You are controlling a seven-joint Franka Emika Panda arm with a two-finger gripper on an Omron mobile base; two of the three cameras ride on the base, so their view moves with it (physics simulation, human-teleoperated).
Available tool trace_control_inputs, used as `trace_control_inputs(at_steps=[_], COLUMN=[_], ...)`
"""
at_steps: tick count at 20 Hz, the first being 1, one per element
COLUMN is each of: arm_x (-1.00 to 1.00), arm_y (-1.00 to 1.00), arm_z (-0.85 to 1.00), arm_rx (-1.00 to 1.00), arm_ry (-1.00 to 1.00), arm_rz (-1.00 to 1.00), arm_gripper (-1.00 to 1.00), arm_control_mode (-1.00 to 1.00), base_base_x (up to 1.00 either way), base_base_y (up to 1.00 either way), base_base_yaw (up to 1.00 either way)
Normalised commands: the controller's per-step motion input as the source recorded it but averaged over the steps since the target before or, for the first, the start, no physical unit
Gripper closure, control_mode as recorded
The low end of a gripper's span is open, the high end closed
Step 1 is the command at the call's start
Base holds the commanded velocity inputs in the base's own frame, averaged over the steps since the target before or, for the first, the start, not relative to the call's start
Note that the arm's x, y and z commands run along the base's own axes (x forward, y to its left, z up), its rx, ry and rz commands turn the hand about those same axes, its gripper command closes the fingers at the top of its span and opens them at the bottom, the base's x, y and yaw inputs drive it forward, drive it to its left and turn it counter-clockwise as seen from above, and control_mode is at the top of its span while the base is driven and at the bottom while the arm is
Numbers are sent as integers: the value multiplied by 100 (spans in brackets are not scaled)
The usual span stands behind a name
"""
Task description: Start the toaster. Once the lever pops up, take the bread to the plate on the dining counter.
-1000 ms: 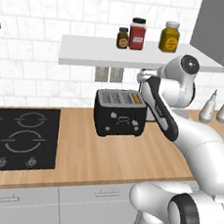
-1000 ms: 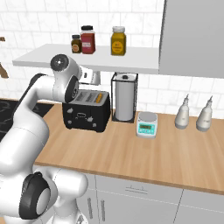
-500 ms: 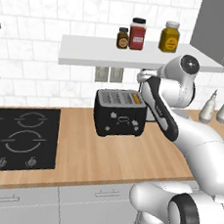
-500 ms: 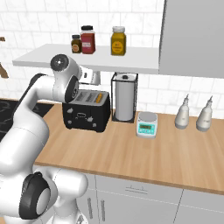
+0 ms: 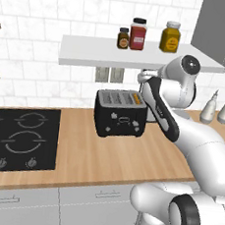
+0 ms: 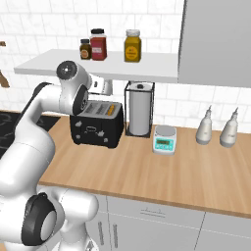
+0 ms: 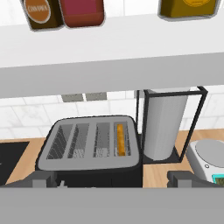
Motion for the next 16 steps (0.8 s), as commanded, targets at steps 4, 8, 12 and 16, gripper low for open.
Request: trace_control_inputs(at_steps=[4, 8, 12, 16], arm_x=[0, 0, 0, 0], arm_y=[0, 0, 0, 0], arm_z=[0, 0, 0, 0], arm_rx=[0, 0, 0, 0], arm_ry=[0, 0, 0, 0], arm_rz=[0, 0, 0, 0], arm_gripper=[-100, -100, -100, -100], arm_control_mode=[-100, -100, -100, -100], base_base_x=[0, 0, 0, 0], base_base_y=[0, 0, 0, 0], base_base_yaw=[0, 0, 0, 0])
